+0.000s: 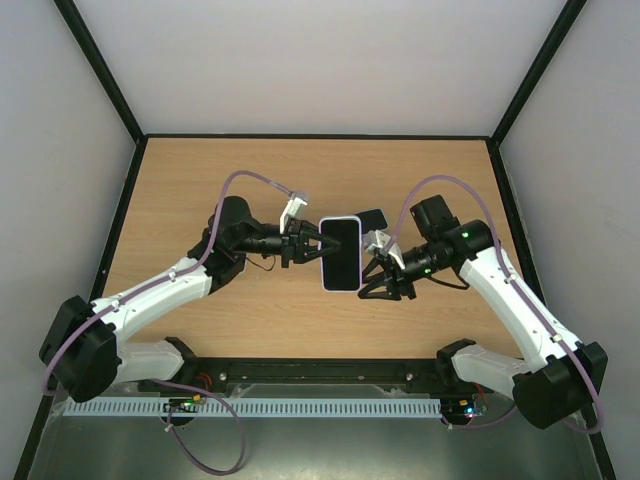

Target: Take the phone out of the phone case

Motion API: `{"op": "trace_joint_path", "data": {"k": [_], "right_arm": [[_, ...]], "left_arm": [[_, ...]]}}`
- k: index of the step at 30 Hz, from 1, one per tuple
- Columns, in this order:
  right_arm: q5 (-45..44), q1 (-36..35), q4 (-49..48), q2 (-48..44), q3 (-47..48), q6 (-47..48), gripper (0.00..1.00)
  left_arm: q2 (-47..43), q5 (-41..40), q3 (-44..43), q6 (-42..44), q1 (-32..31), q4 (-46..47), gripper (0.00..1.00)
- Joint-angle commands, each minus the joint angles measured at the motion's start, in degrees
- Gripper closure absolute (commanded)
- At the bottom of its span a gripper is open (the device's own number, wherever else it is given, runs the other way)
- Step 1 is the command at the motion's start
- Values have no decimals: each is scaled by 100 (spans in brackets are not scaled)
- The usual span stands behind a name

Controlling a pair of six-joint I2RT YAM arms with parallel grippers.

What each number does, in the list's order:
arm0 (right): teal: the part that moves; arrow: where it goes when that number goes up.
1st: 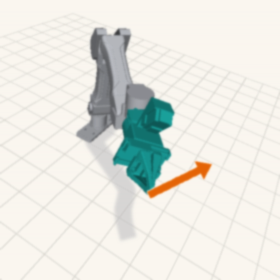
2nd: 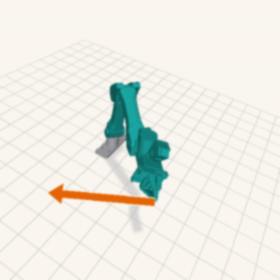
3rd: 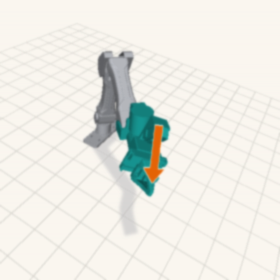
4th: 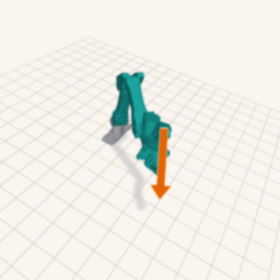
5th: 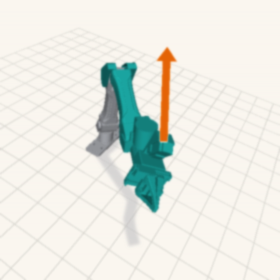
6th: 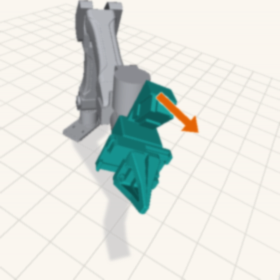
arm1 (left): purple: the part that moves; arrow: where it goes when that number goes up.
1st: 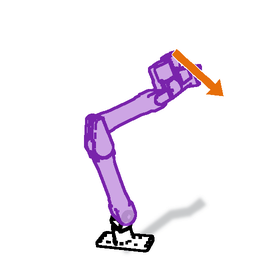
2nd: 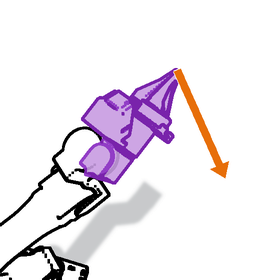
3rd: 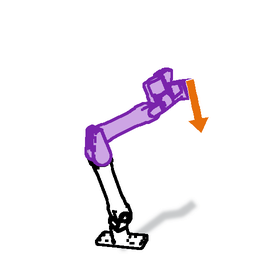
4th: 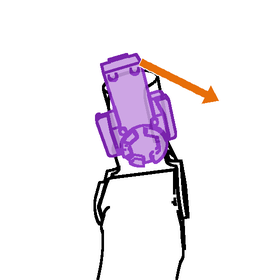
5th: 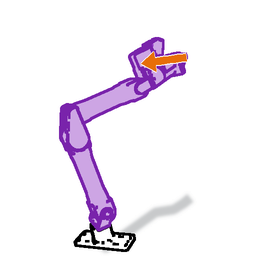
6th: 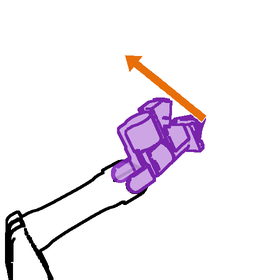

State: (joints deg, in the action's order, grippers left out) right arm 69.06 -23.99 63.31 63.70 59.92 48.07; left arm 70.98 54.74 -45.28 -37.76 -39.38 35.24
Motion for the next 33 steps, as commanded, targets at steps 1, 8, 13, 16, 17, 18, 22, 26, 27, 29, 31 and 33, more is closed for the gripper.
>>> {"op": "trace_joint_path", "data": {"k": [1, 8, 13, 16, 17, 18, 22, 26, 27, 29, 31, 33], "right_arm": [[230, -18, -32, -80, -68, 18, 64], [351, -40, 155, -131, -39, 134, 58], [361, -61, 152, -147, -45, 67, 58], [354, -70, 91, -139, -55, 21, 67], [350, -71, 64, -139, -51, 10, 70], [321, -71, 45, -146, -51, 14, 72], [225, -71, -70, -172, -54, 30, 80], [158, -71, -68, -170, -43, 216, 87], [115, -75, -64, -166, -35, 281, 89], [-28, -80, -61, -173, -10, 399, 91], [-210, -80, -81, -189, -6, 511, 91], [-406, -80, -151, -213, -28, 577, 92]], "left_arm": [[-4, 189, -135, -109, -56, 579, 97], [60, 179, -144, -57, -79, 536, 97], [68, 147, -125, -46, -79, 536, 97], [86, 153, -130, -76, -79, 552, 97], [103, 154, -131, -96, -79, 559, 97], [117, 159, -142, -113, -79, 566, 97], [259, 200, -158, -379, -103, 734, 97], [381, 189, -202, -680, -201, 823, 97], [400, 185, -223, -755, -239, 824, 97], [461, 170, -281, -893, -311, 753, 97], [488, 177, -321, -1010, -369, 675, 97], [480, 182, -330, -1202, -402, 659, 97]]}}
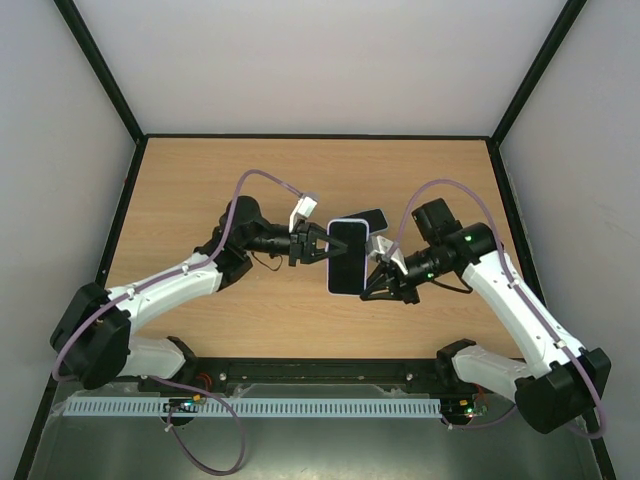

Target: Take the phone out of the phone case

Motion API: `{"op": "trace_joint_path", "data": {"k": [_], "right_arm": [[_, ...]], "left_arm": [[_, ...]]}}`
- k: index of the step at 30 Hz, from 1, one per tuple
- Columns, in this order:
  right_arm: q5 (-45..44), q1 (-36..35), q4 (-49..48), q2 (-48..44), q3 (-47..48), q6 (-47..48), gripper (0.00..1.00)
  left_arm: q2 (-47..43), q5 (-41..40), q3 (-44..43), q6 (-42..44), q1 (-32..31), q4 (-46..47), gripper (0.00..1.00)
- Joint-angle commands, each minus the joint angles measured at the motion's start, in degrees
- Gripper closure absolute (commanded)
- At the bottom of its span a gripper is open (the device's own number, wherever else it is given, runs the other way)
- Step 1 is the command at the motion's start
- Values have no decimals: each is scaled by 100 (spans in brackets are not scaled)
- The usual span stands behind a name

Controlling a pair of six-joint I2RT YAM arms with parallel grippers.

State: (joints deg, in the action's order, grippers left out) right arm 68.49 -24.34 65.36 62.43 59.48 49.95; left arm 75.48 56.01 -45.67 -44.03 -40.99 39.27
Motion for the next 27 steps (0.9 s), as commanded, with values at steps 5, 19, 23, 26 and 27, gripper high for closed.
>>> {"op": "trace_joint_path", "data": {"k": [5, 19, 23, 26, 27], "right_arm": [[-793, -45, -578, -182, -36, 414, 92], [-877, -36, -1306, -135, -233, -175, 96], [-910, -8, -1674, -163, -296, -628, 98], [-804, 122, -2038, -195, -319, -1185, 96], [-725, 182, -2209, -209, -329, -1461, 95]], "left_arm": [[-43, 59, -233, -1048, -251, 351, 97], [98, 378, -39, -2173, -260, 1550, 97], [157, 419, -40, -2279, -256, 1660, 97], [117, 395, 20, -2219, -256, 1631, 97], [94, 380, 52, -2163, -260, 1569, 97]]}}
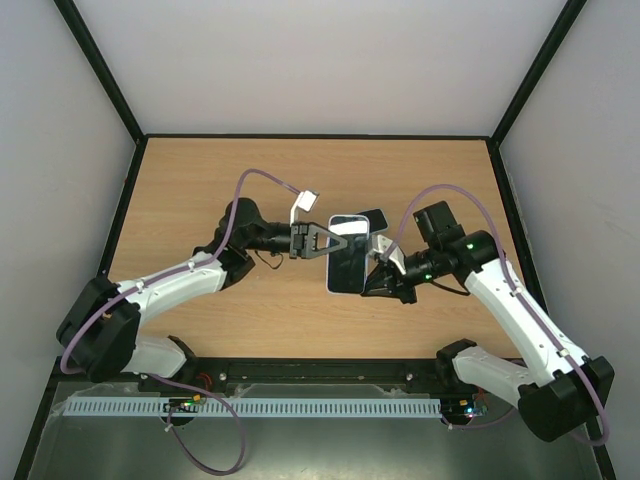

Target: Take the phone out of the phone case

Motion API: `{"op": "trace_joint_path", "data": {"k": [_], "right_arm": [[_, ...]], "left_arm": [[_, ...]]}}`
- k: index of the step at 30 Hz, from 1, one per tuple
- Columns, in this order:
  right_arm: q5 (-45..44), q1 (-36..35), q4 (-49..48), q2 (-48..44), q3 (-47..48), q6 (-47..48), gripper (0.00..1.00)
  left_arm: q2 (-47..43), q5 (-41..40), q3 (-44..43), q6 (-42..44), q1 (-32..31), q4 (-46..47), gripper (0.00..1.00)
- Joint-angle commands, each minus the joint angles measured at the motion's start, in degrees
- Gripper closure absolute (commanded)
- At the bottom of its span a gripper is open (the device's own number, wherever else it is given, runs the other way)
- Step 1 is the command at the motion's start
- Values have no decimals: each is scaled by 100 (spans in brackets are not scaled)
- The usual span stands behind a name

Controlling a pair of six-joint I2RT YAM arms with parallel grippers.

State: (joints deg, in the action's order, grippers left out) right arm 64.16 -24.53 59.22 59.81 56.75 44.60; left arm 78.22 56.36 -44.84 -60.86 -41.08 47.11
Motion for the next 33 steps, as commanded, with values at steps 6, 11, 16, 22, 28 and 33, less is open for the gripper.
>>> {"op": "trace_joint_path", "data": {"k": [6, 11, 16, 22, 28, 33], "right_arm": [[-21, 451, -2971, 108, -213, -2832, 85], [314, 633, -3448, 310, -127, -3624, 78], [632, 939, -3688, 446, -98, -4063, 63], [1446, 1164, -3616, 566, 71, -4292, 44], [1525, 1165, -3876, 523, 64, -4620, 56], [1619, 1172, -3833, 490, -85, -4979, 97]], "left_arm": [[-221, 218, 127, -184, -263, 608, 97], [-152, 221, 253, -39, -310, 604, 97], [-91, 262, 226, 214, -347, 323, 97], [-4, 195, 93, 863, -382, -518, 97], [309, 193, -137, 1010, -401, -675, 97], [600, -471, -489, 1189, -260, -857, 97]]}}
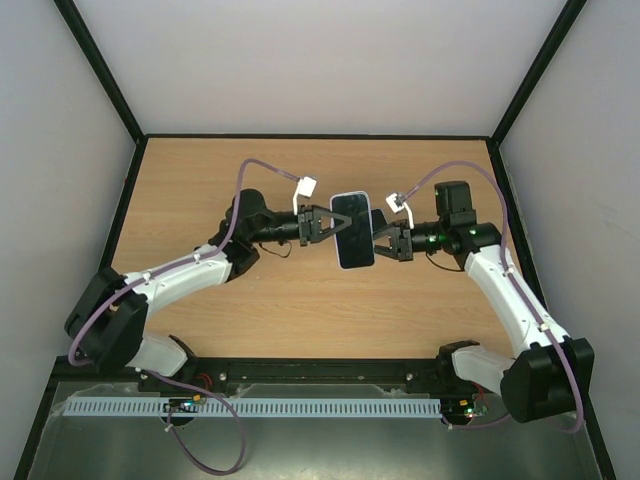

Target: Take the phone out of the phone case

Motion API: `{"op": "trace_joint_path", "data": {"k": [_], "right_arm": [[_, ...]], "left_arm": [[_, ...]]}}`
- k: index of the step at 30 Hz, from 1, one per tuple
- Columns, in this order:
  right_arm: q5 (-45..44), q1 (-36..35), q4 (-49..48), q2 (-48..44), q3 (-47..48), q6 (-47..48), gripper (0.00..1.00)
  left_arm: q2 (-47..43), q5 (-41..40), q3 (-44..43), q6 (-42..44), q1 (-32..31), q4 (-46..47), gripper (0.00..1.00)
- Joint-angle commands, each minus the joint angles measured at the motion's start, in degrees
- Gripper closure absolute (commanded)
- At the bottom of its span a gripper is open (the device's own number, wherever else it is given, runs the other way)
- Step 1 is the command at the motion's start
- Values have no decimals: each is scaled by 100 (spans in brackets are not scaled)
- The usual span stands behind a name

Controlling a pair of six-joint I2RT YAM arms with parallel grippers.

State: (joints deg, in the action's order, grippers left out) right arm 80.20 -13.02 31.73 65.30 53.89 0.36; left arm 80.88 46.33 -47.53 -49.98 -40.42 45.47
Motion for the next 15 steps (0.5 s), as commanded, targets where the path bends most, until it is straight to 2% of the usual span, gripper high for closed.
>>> {"op": "trace_joint_path", "data": {"k": [1, 2, 6, 8, 10, 13, 15], "right_arm": [[-89, 32, -949, -67, 168, -595, 98], [-241, 44, -838, -83, 117, -650, 98], [-1258, 223, -622, -220, -280, -1178, 98], [-1659, 328, -512, -296, -490, -1357, 98], [-2162, 351, -362, -346, -634, -1524, 98], [-2982, 378, -154, -350, -720, -1833, 98], [-3587, 406, 106, -262, -681, -2066, 98]], "left_arm": [[435, 201, -338, 192, -262, -826, 96], [487, -125, -488, 312, -205, -989, 92], [770, -1281, -892, 602, 43, -1263, 52], [757, -1878, -914, 682, 107, -1255, 38], [709, -2574, -1015, 925, 114, -1597, 31], [621, -3634, -1044, 1203, 46, -2057, 27], [523, -4382, -1054, 1592, -252, -2441, 26]]}}
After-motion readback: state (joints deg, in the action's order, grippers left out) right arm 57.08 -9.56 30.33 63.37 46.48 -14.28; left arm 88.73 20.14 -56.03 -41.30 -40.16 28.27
